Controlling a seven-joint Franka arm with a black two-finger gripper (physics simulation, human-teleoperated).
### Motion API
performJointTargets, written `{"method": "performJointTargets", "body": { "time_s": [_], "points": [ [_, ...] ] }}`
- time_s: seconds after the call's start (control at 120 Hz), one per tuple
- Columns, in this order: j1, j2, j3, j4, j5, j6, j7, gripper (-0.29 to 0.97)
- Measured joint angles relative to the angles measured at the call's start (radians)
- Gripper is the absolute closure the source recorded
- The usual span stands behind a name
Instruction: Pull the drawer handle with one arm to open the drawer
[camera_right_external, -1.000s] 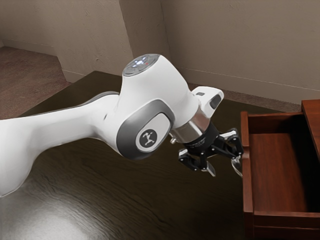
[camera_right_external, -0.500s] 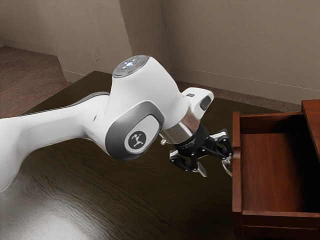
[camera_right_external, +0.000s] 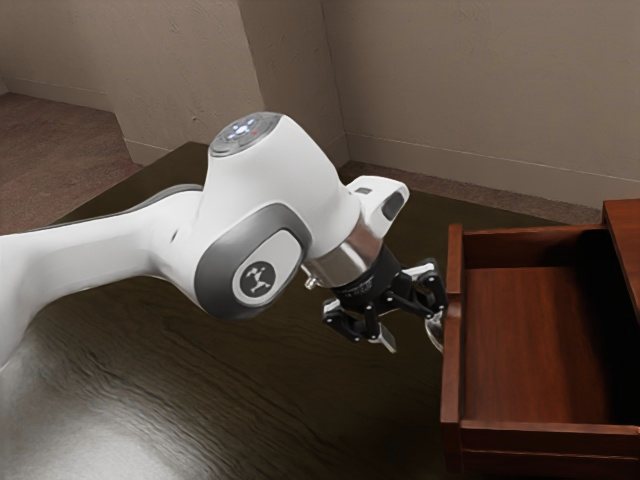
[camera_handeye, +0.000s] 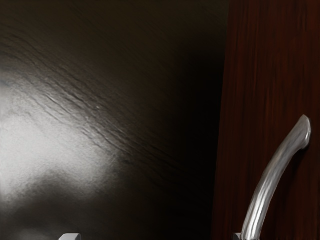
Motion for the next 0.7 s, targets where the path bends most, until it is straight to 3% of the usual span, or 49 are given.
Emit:
{"method": "performJointTargets", "body": {
  "time_s": [0.7],
  "points": [
    [0.021,-0.032,0.000,0.001,0.008,0.010,0.010,0.29]
  ]
}}
